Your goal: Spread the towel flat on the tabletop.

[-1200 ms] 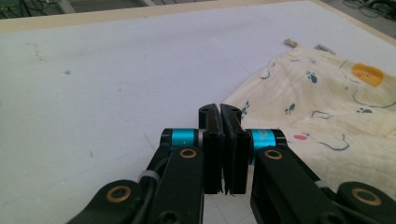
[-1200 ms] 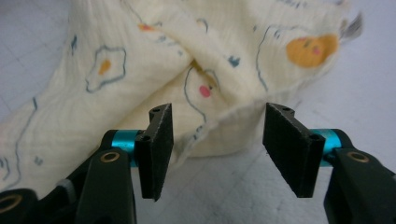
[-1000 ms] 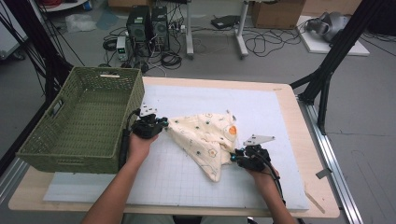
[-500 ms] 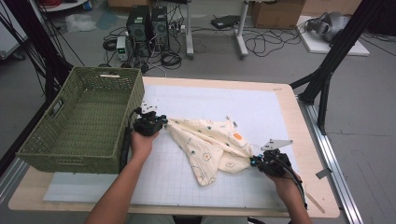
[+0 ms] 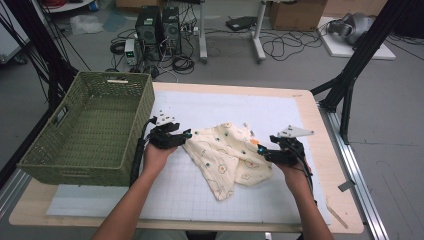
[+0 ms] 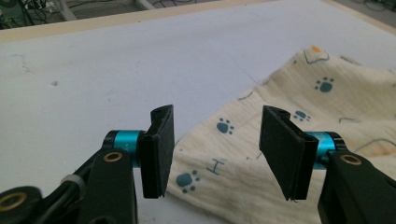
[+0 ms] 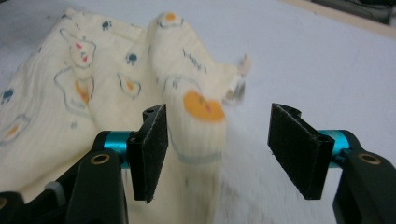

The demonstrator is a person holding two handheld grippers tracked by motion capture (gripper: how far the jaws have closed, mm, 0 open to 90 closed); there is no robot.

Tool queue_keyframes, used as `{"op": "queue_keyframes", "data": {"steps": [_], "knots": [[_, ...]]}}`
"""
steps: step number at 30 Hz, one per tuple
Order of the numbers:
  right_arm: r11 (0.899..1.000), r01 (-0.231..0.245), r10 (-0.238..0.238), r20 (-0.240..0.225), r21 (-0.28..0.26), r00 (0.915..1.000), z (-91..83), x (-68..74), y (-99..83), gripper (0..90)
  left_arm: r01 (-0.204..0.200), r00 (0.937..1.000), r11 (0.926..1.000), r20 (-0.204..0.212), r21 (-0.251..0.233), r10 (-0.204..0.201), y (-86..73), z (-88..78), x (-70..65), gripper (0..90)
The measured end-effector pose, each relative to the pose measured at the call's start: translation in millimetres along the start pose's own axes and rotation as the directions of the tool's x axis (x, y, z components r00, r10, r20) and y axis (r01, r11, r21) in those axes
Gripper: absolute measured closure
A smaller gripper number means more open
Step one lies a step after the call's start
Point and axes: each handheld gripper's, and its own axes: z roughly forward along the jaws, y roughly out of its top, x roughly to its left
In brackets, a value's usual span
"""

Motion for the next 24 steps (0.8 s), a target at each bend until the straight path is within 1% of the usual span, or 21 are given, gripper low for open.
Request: {"op": "queue_keyframes", "data": {"steps": [1,3,4,5,6,7,9,10,12,14,16,17,18,19,20,21,22,24], "knots": [[1.0,0.004,-0.004,-0.013,0.0,0.9999,6.8,0.0,6.0,37.7,-0.019,0.9998,0.9997,0.002,0.015,0.018,-0.6,-1.4,-1.1,45.5],[1.0,0.007,-0.007,-0.031,0.014,0.9995,20.7,-0.4,15.9,38.4,0.0,0.9998,0.9998,0.019,0.022,-0.001,-0.5,-3.4,-0.4,45.1],[1.0,0.011,-0.01,-0.04,0.023,0.9991,27.8,-0.4,20.1,38.5,0.0,0.9997,0.9997,0.023,0.023,-0.001,0.0,-4.9,-0.9,44.6],[0.999,0.017,-0.016,-0.044,0.037,0.9989,35.0,-0.3,23.8,38.5,-0.005,0.9997,0.9998,0.024,0.019,0.004,0.4,-6.3,-2.2,44.3],[0.999,0.027,-0.025,-0.055,0.04,0.9982,42.1,-0.1,26.5,38.7,-0.012,0.9995,0.9998,0.028,0.018,0.011,0.7,-8.2,-3.3,44.3],[0.998,0.028,-0.025,-0.063,0.05,0.9977,49.3,0.4,28.6,38.3,-0.016,0.9995,0.9999,0.028,0.006,0.016,0.2,-10.2,-4.5,44.3],[0.996,0.044,-0.037,-0.082,0.083,0.9959,64.9,1.2,32.0,37.4,-0.021,0.9995,0.9997,0.023,-0.01,0.021,-2.8,-13.4,-6.1,44.4],[0.995,0.05,-0.043,-0.087,0.089,0.9953,72.3,1.7,32.5,37.5,-0.019,0.9996,0.9998,0.021,-0.011,0.019,-5.1,-14.6,-6.1,44.4],[0.991,0.059,-0.048,-0.096,0.117,0.9942,86.8,2.8,33.3,38.7,-0.015,0.9998,0.9998,0.013,-0.015,0.015,-10.3,-16.6,-5.2,44.9],[0.985,0.069,-0.051,-0.112,0.157,0.9924,100.0,4.9,34.0,46.8,-0.01,0.9998,0.9999,0.014,-0.008,0.01,-14.0,-17.8,-4.6,45.1],[0.976,0.101,-0.077,-0.126,0.195,0.989,112.0,7.9,34.7,54.2,-0.008,0.9998,1.0,0.02,0.002,0.008,-16.3,-19.4,-4.4,45.0],[0.975,0.102,-0.078,-0.128,0.195,0.9887,114.6,8.2,36.2,63.0,-0.001,0.9998,1.0,0.02,0.003,0.001,-17.3,-19.5,-5.3,45.0],[0.975,0.106,-0.08,-0.138,0.193,0.9873,115.8,6.9,37.8,73.5,-0.003,0.9997,0.9999,0.025,0.01,0.003,-17.9,-19.8,-5.8,44.9],[0.973,0.118,-0.092,-0.137,0.198,0.9863,117.5,5.8,39.7,82.5,-0.001,0.9996,0.9999,0.028,0.011,0.0,-18.5,-19.6,-6.8,44.9],[0.969,0.134,-0.111,-0.121,0.209,0.9865,118.2,4.5,42.1,87.2,0.003,0.9994,0.9999,0.033,0.013,-0.004,-19.0,-19.7,-7.9,44.9],[0.964,0.152,-0.132,-0.102,0.217,0.986,119.6,2.3,44.3,87.4,0.003,0.9994,0.9999,0.035,0.013,-0.004,-19.5,-19.6,-9.3,44.9],[0.963,0.141,-0.127,-0.075,0.23,0.9891,120.7,0.2,46.5,87.6,0.0,0.9992,0.9998,0.041,0.018,0.0,-19.8,-19.8,-10.7,44.9],[0.961,0.121,-0.118,-0.026,0.247,0.9926,122.0,-5.4,49.6,87.7,-0.003,0.999,0.9998,0.045,0.019,0.002,-20.1,-19.7,-12.3,44.9]]}}
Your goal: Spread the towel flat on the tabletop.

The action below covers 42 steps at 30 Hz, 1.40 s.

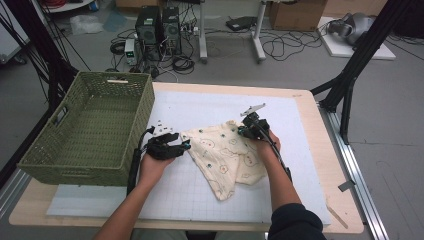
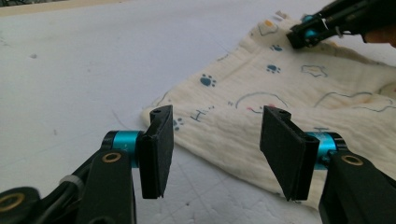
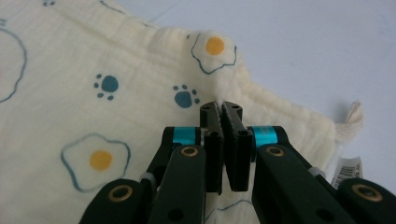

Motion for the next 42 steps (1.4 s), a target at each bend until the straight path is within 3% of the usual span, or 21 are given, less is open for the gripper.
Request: {"op": "queue_keyframes", "data": {"steps": [5,6,8,10,16,18,22,26,28,29,30,31,32,33,34,35,37,38,39,41,42], "knots": [[0.998,-0.053,0.054,0.093,-0.016,0.9942,-2.6,-12.2,0.8,87.7,0.001,0.9997,0.9999,0.025,0.014,-0.001,-3.6,0.4,-5.9,44.8],[0.998,-0.064,0.067,0.133,-0.025,0.9889,-4.7,-14.8,0.2,87.7,0.003,0.9995,0.9998,0.031,0.018,-0.004,-4.2,0.6,-6.8,44.8],[0.993,-0.096,0.11,0.233,-0.072,0.9663,-11.5,-20.2,-1.2,87.6,0.01,0.9991,0.9997,0.04,0.022,-0.011,-4.3,1.1,-8.5,44.4],[0.986,-0.119,0.148,0.277,-0.116,0.9494,-17.9,-23.7,-1.4,86.5,0.006,0.9969,0.9997,0.078,0.022,-0.008,-3.5,2.1,-15.2,44.4],[0.975,-0.134,0.168,0.193,-0.18,0.9667,-30.1,-20.1,-5.8,65.8,-0.012,0.9896,0.9976,0.144,0.068,0.002,-5.4,13.9,-31.4,43.5],[0.964,-0.144,0.178,0.14,-0.222,0.9741,-37.8,-17.7,-11.9,62.1,-0.017,0.9875,0.9965,0.158,0.082,0.004,-5.9,17.5,-36.6,42.8],[0.952,-0.148,0.179,0.096,-0.266,0.9791,-57.8,-11.9,-27.4,52.7,-0.021,0.9824,0.9956,0.187,0.091,0.003,-5.2,23.7,-49.4,42.3],[0.949,-0.141,0.17,0.081,-0.281,0.9821,-74.5,-7.0,-41.7,47.9,-0.039,0.9793,0.9928,0.202,0.113,0.015,-6.5,30.8,-59.7,40.3],[0.954,-0.167,0.177,0.02,-0.25,0.984,-90.7,-3.8,-54.2,50.1,-0.092,0.976,0.9861,0.209,0.138,0.062,-7.8,37.5,-71.5,40.3],[0.95,-0.168,0.175,0.004,-0.263,0.9846,-95.8,-1.7,-59.5,53.7,-0.119,0.9751,0.9819,0.204,0.147,0.088,-8.2,39.5,-76.2,40.3],[0.945,-0.151,0.161,0.011,-0.29,0.9868,-101.0,1.7,-65.5,55.1,-0.119,0.9751,0.9819,0.204,0.147,0.088,-8.2,39.5,-76.2,40.3],[0.942,-0.141,0.155,0.02,-0.306,0.9878,-105.1,4.7,-70.8,56.7,-0.185,0.9685,0.969,0.197,0.163,0.152,-9.2,43.7,-85.6,40.3],[0.942,-0.149,0.157,0.005,-0.3,0.9875,-108.2,6.4,-75.9,57.2,-0.185,0.9685,0.969,0.197,0.163,0.152,-9.2,43.7,-85.6,40.5],[0.94,-0.159,0.162,-0.015,-0.301,0.9867,-109.8,7.8,-80.9,57.2,-0.241,0.959,0.9546,0.195,0.176,0.206,-11.2,47.5,-94.2,41.3],[0.94,-0.162,0.162,-0.026,-0.301,0.9865,-111.0,9.9,-85.6,57.2,-0.275,0.9527,0.9465,0.18,0.169,0.244,-12.1,48.2,-97.9,42.8],[0.942,-0.157,0.156,-0.026,-0.297,0.9874,-111.7,11.8,-89.4,58.6,-0.286,0.948,0.9444,0.19,0.162,0.255,-12.0,48.1,-99.7,45.3],[0.942,-0.155,0.153,-0.031,-0.297,0.9878,-112.2,15.0,-95.7,63.8,-0.325,0.9329,0.9338,0.211,0.149,0.292,-11.8,47.4,-102.0,63.4],[0.944,-0.159,0.154,-0.04,-0.289,0.9872,-111.9,16.1,-97.5,67.6,-0.36,0.9205,0.9214,0.216,0.146,0.326,-11.8,46.6,-103.2,75.2],[0.945,-0.165,0.156,-0.054,-0.281,0.9862,-111.3,16.7,-98.5,69.3,-0.378,0.9145,0.9148,0.212,0.143,0.344,-11.8,46.4,-103.8,83.9],[0.945,-0.173,0.164,-0.055,-0.276,0.9849,-110.7,17.6,-100.2,69.9,-0.351,0.9232,0.9248,0.22,0.147,0.315,-11.3,45.7,-100.4,87.4],[0.943,-0.179,0.173,-0.046,-0.28,0.9839,-110.3,18.4,-101.2,68.2,-0.351,0.9232,0.9248,0.22,0.147,0.315,-11.3,45.7,-100.4,87.7]]}}
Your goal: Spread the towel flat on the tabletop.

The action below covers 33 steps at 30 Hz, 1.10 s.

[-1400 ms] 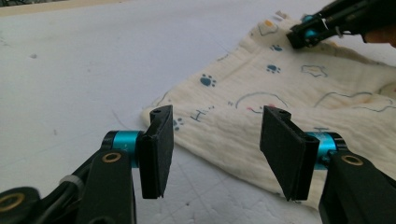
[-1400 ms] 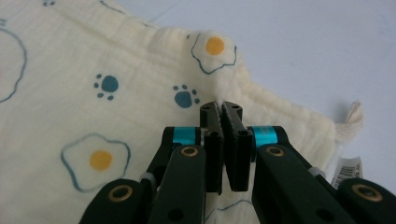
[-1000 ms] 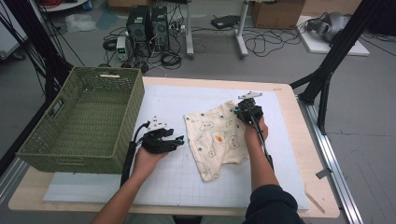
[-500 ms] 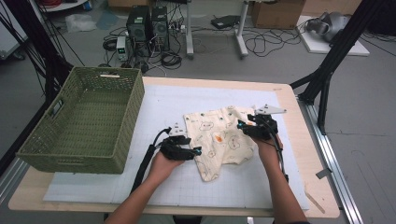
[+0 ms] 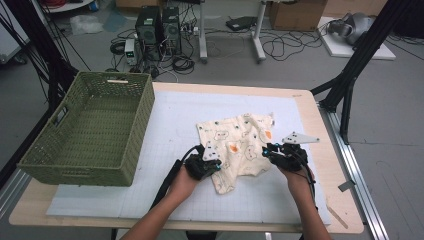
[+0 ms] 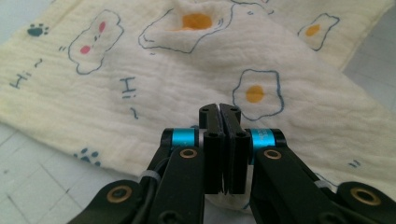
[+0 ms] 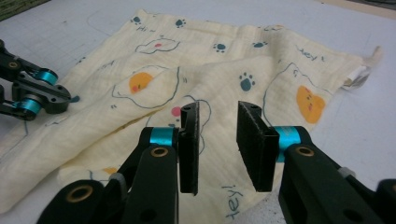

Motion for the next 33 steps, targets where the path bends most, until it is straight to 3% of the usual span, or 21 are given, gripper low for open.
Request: {"op": "queue_keyframes", "data": {"steps": [1,2,4,8,12,17,22,27,29,30,32,33], "knots": [[1.0,0.006,-0.006,0.012,0.003,0.9999,-0.1,0.6,-0.7,65.8,0.031,0.9995,0.9995,-0.004,-0.01,-0.031,-2.0,-3.5,6.5,87.9],[1.0,0.014,-0.014,0.017,-0.001,0.9998,-0.4,1.4,-1.7,63.4,0.031,0.9995,0.9995,-0.004,-0.01,-0.031,-2.0,-3.5,6.5,88.0],[1.0,0.031,-0.031,0.019,-0.006,0.9993,-1.5,3.2,-3.0,59.8,0.075,0.9966,0.9967,-0.032,-0.031,-0.076,-5.4,-12.0,18.4,88.2],[1.0,0.007,-0.007,-0.006,-0.011,1.0,-1.7,1.9,-3.8,55.4,0.129,0.9885,0.9898,-0.072,-0.06,-0.133,-11.7,-26.9,38.4,88.2],[1.0,0.001,-0.001,-0.019,0.02,0.9998,0.3,3.9,-4.2,51.0,0.184,0.9741,0.9794,-0.118,-0.083,-0.193,-21.5,-39.6,58.4,88.2],[0.999,0.001,0.0,-0.031,0.045,0.9995,4.3,8.3,-4.8,49.2,0.235,0.9515,0.967,-0.18,-0.1,-0.249,-31.9,-51.3,77.0,88.2],[0.994,0.013,-0.006,-0.061,0.111,0.9981,15.2,16.9,-6.8,50.8,0.25,0.9339,0.9633,-0.238,-0.098,-0.267,-39.1,-59.6,86.9,88.1],[0.988,0.017,-0.001,-0.104,0.152,0.9946,25.9,27.9,-8.4,50.6,0.253,0.9114,0.964,-0.314,-0.081,-0.266,-43.3,-65.7,92.6,88.1],[0.986,0.034,-0.014,-0.123,0.165,0.9923,31.3,34.4,-9.2,50.5,0.265,0.9052,0.9609,-0.323,-0.08,-0.276,-44.8,-67.2,93.3,88.1],[0.984,0.043,-0.02,-0.133,0.175,0.9909,34.3,38.4,-9.5,50.4,0.26,0.9084,0.9631,-0.321,-0.068,-0.268,-45.2,-68.6,93.7,88.1],[0.977,0.074,-0.046,-0.139,0.199,0.9893,40.3,46.9,-10.2,50.0,0.263,0.9074,0.9618,-0.319,-0.075,-0.273,-45.2,-68.8,93.0,88.0],[0.974,0.106,-0.083,-0.115,0.202,0.9898,41.8,51.2,-10.3,51.9,0.262,0.9112,0.9622,-0.31,-0.074,-0.272,-44.7,-69.6,91.3,87.8]]}}
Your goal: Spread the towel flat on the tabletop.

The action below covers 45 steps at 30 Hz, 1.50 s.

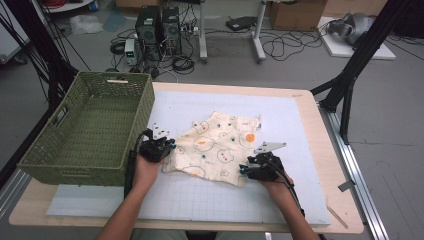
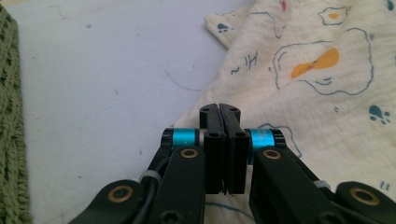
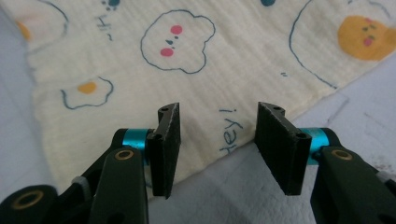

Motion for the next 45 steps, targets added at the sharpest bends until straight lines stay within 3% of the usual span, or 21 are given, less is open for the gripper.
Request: {"op": "queue_keyframes", "data": {"steps": [1,4,6,9,13,19,22,24,27,32,36,37,39,43,45], "knots": [[1.0,0.023,-0.023,0.017,0.005,0.9996,-0.2,2.4,0.9,56.8,0.001,1.0,1.0,0.004,0.0,-0.001,-0.1,-0.4,-0.7,87.7],[0.998,0.061,-0.062,0.012,0.025,0.998,-3.8,3.2,1.3,84.1,0.014,0.9996,0.9999,0.026,0.009,-0.014,-1.4,0.3,-1.4,85.4],[0.996,0.08,-0.08,0.011,0.035,0.9967,-5.6,4.2,1.2,86.8,0.047,0.9977,0.9988,0.049,0.009,-0.048,-2.8,0.0,-0.1,81.4],[0.995,0.082,-0.083,0.013,0.062,0.9965,-11.4,2.6,-0.5,86.9,0.079,0.9945,0.9969,0.071,-0.008,-0.078,-2.8,-2.3,1.6,63.8],[0.995,0.063,-0.064,0.017,0.074,0.9978,-25.3,-5.0,-12.3,86.9,0.082,0.9942,0.9952,0.075,-0.054,-0.078,-2.1,-5.2,5.4,46.9],[0.992,0.054,-0.064,0.089,0.115,0.994,-49.3,-14.8,-28.8,86.8,0.114,0.9886,0.9908,0.108,-0.073,-0.106,-1.4,-3.3,4.5,44.4],[0.986,0.063,-0.089,0.168,0.154,0.9819,-61.4,-15.5,-35.1,86.8,0.121,0.9874,0.9894,0.112,-0.08,-0.111,-1.2,-2.4,4.0,44.4],[0.99,0.054,-0.076,0.17,0.13,0.9825,-67.2,-16.3,-36.4,84.2,0.132,0.985,0.9874,0.123,-0.088,-0.12,-1.1,-1.0,4.5,44.9],[0.998,0.022,-0.03,0.155,0.052,0.9875,-70.3,-15.9,-31.9,66.3,0.151,0.9814,0.9839,0.135,-0.097,-0.137,-0.6,0.7,3.6,45.6],[0.999,0.009,-0.006,0.085,-0.036,0.9963,-54.6,-5.9,-12.4,55.0,0.182,0.9744,0.9755,0.156,-0.124,-0.162,0.6,1.3,5.8,47.0],[0.999,0.024,-0.024,-0.004,-0.036,0.9997,-23.2,10.2,6.2,50.0,0.187,0.9735,0.9742,0.157,-0.126,-0.167,0.5,0.8,7.3,46.9],[0.999,0.024,-0.024,-0.004,-0.036,0.9997,-23.2,10.2,6.2,50.0,0.187,0.9735,0.9742,0.157,-0.126,-0.167,0.5,0.8,7.3,46.9],[0.998,0.066,-0.067,-0.051,-0.015,0.9965,-0.7,26.9,18.2,49.8,0.187,0.9744,0.9745,0.15,-0.125,-0.167,0.3,1.1,7.8,46.9],[0.994,0.103,-0.102,-0.059,0.027,0.993,21.3,36.7,22.9,57.4,0.184,0.9749,0.9754,0.149,-0.121,-0.166,0.1,1.6,7.5,46.9],[0.995,0.101,-0.099,-0.077,0.021,0.9921,21.0,36.5,23.2,69.9,0.181,0.9756,0.9762,0.147,-0.119,-0.163,0.0,1.6,7.7,46.9]]}}
